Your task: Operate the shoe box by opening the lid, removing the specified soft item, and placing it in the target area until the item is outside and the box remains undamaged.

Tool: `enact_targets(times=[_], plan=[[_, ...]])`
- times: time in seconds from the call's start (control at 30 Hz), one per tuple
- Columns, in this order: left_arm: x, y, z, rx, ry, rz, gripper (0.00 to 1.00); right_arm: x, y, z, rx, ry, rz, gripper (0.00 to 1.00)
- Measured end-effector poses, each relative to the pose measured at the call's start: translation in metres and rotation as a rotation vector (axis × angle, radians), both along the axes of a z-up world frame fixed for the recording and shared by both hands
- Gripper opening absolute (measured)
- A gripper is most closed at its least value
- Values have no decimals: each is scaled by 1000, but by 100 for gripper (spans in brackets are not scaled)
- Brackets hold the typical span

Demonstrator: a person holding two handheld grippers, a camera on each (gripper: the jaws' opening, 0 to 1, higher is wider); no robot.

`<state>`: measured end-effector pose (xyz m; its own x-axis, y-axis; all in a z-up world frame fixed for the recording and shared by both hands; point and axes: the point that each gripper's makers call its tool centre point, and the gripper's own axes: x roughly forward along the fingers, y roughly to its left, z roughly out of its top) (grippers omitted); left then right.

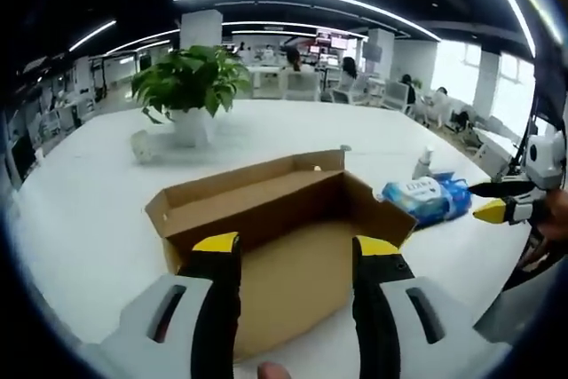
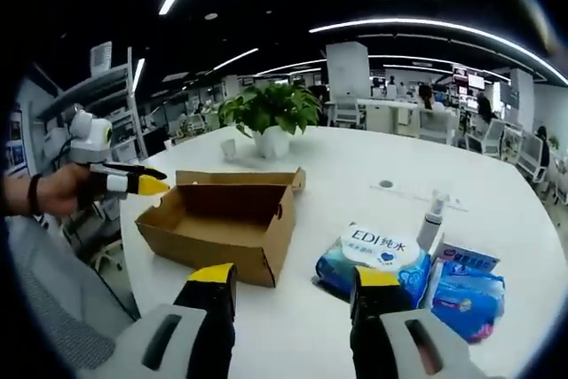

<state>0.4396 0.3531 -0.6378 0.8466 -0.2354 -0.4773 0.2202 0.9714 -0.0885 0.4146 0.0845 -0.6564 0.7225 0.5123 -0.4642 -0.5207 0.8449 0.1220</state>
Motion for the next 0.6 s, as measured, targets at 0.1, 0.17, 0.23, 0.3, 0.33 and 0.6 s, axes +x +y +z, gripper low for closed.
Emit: enact_targets(times=[0.1, 0.17, 0.23, 0.3, 0.33, 0.6], plan=[[0, 10, 1, 6, 2, 43, 48, -8, 2, -5, -1, 9, 2, 49], [0, 20, 0, 17, 5, 76, 48, -12, 4, -7, -4, 12, 8, 49], [0, 29, -1, 15, 9, 112, 48, -15, 5, -9, -5, 14, 10, 49], [-2, 37, -5, 13, 24, 143, 48, -18, 9, -8, -6, 10, 16, 49], [-2, 41, -7, 20, 30, 155, 48, -19, 10, -9, -7, 9, 18, 49], [-16, 74, -25, 82, 114, 266, 42, -21, 16, -10, -5, 2, 34, 49]])
